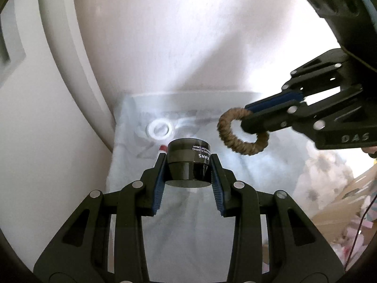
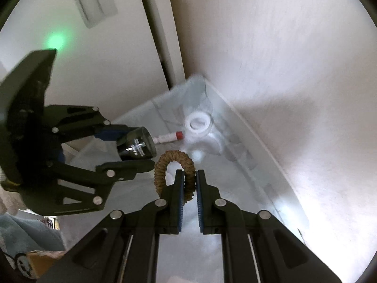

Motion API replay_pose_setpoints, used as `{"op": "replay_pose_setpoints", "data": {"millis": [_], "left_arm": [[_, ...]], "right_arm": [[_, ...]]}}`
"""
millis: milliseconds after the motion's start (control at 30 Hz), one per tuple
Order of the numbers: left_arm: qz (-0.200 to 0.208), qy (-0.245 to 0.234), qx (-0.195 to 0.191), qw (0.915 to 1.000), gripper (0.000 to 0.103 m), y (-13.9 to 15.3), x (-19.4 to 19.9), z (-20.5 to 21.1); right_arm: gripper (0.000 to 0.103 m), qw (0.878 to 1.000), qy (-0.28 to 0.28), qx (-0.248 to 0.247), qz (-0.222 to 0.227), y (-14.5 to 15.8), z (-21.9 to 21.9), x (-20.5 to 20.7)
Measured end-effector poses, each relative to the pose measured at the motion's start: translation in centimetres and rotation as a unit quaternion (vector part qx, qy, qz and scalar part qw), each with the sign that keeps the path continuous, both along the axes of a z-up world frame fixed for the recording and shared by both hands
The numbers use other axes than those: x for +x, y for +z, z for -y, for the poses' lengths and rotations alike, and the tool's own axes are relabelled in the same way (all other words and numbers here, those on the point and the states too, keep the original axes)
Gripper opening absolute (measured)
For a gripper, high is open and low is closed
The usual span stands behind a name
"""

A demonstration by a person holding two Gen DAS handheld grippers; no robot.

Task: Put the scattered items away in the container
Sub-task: 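Carry the black tube and brown hair tie over the cardboard box with both tools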

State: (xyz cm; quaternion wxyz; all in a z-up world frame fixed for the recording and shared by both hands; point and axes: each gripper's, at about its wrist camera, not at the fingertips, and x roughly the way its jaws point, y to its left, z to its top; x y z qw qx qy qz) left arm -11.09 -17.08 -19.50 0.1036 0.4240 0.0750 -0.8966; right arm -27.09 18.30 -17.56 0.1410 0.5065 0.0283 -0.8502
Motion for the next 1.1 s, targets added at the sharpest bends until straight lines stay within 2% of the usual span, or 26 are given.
{"op": "replay_pose_setpoints", "data": {"millis": [100,267,533,633,733,833,967,1100], "left_arm": [[-0.009,-0.001,-0.020,0.9998,0.033,2.4,-0.6,2.8],[-0.021,-0.002,-0.054,0.9983,0.033,6.1,0.6,0.5],[-0.055,-0.021,-0.088,0.9943,0.033,11.2,4.4,-5.1],[-0.064,-0.032,-0.089,0.9934,0.033,14.3,8.7,-8.8],[-0.067,-0.040,-0.090,0.9929,0.033,15.5,13.2,-12.7],[-0.065,-0.048,-0.087,0.9929,0.033,14.3,14.4,-14.8],[-0.051,-0.059,-0.086,0.9932,0.033,11.3,13.4,-17.7],[-0.034,-0.064,-0.077,0.9944,0.033,10.2,14.2,-20.0]], "right_arm": [[0.009,1.000,-0.009,0.005,-0.021,2.6,0.6,-0.1],[0.009,0.998,-0.021,0.011,-0.061,6.7,1.1,5.3],[0.009,0.993,-0.034,0.022,-0.112,10.8,2.9,13.2],[0.009,0.991,-0.039,0.026,-0.123,12.0,3.7,17.1],[0.009,0.990,-0.046,0.027,-0.128,11.6,4.7,20.5],[0.009,0.990,-0.052,0.025,-0.127,11.2,5.4,24.1],[0.009,0.991,-0.066,0.013,-0.119,10.3,5.9,28.1],[0.009,0.991,-0.082,-0.003,-0.108,8.9,6.1,30.8]]}}
